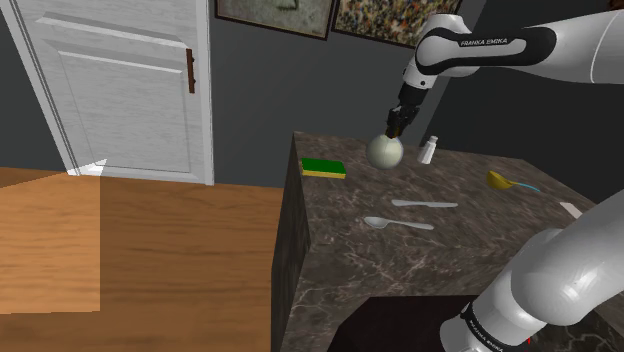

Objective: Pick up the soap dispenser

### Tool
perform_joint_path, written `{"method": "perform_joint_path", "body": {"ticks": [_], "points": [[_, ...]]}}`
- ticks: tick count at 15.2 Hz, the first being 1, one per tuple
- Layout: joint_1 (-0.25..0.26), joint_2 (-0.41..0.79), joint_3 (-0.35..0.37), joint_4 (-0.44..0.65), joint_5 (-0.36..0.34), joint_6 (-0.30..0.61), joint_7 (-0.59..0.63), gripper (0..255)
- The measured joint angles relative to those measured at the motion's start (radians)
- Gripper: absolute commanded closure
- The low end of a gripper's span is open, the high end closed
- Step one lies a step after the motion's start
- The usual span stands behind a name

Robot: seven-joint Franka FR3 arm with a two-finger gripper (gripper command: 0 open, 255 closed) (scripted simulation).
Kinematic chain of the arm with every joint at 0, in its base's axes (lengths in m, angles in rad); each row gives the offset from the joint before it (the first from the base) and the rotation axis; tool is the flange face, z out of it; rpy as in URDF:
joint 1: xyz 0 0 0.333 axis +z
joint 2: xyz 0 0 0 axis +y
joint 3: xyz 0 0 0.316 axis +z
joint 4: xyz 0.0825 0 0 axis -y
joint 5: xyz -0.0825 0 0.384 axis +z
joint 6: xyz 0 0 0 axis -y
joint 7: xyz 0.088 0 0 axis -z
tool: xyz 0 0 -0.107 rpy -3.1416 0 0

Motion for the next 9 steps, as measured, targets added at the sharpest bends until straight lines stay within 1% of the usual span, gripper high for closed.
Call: {"method": "perform_joint_path", "body": {"ticks": [3, 9], "points": [[0.000, -0.001, 0.000, 0.005, 0.000, -0.007, 0.000, 255], [0.001, 0.002, 0.001, 0.082, 0.002, -0.081, -0.004, 255]]}}
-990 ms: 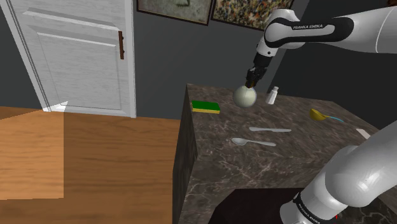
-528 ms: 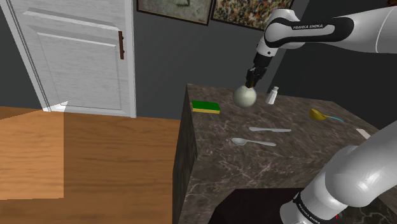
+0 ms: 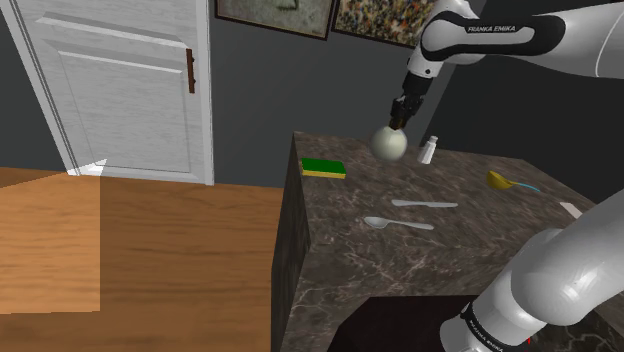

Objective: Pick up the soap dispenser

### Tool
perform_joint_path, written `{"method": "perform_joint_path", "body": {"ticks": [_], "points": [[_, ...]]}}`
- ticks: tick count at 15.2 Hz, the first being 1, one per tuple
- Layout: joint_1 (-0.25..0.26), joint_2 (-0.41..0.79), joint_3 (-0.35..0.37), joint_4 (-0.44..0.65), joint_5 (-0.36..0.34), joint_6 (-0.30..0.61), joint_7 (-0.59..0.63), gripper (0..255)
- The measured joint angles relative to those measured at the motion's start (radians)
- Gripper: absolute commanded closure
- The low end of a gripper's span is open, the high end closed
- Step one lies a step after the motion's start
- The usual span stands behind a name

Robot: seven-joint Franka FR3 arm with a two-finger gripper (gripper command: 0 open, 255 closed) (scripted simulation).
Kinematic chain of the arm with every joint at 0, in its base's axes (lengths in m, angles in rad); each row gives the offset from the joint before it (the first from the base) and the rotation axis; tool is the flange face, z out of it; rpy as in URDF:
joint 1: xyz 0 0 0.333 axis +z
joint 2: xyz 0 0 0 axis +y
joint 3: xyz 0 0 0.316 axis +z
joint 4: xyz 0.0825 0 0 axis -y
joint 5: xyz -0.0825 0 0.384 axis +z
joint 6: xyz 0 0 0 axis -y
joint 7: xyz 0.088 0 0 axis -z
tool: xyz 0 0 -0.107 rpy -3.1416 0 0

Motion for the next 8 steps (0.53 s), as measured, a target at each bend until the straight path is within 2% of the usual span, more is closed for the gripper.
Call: {"method": "perform_joint_path", "body": {"ticks": [8], "points": [[0.002, 0.012, 0.003, 0.117, 0.004, -0.105, -0.003, 255]]}}
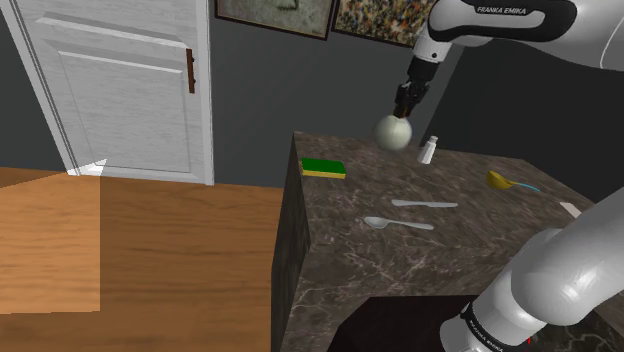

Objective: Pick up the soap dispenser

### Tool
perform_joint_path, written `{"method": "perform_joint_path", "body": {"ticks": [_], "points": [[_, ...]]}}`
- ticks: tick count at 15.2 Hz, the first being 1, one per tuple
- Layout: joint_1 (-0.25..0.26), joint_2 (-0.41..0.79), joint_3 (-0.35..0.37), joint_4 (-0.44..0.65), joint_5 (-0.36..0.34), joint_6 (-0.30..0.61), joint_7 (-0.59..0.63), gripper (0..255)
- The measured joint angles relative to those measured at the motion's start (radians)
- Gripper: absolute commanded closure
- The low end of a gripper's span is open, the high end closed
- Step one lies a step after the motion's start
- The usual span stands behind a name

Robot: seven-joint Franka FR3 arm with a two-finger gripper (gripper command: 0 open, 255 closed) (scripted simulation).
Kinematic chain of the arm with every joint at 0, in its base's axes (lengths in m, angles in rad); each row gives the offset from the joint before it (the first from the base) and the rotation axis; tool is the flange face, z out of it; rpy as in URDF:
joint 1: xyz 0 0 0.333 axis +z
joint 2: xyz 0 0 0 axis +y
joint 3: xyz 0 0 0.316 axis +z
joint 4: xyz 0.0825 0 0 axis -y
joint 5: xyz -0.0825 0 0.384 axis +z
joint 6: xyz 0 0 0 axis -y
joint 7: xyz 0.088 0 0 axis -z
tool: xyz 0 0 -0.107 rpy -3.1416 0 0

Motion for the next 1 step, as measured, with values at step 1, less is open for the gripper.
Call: {"method": "perform_joint_path", "body": {"ticks": [1], "points": [[0.000, 0.004, 0.000, 0.014, 0.001, -0.010, -0.001, 255]]}}
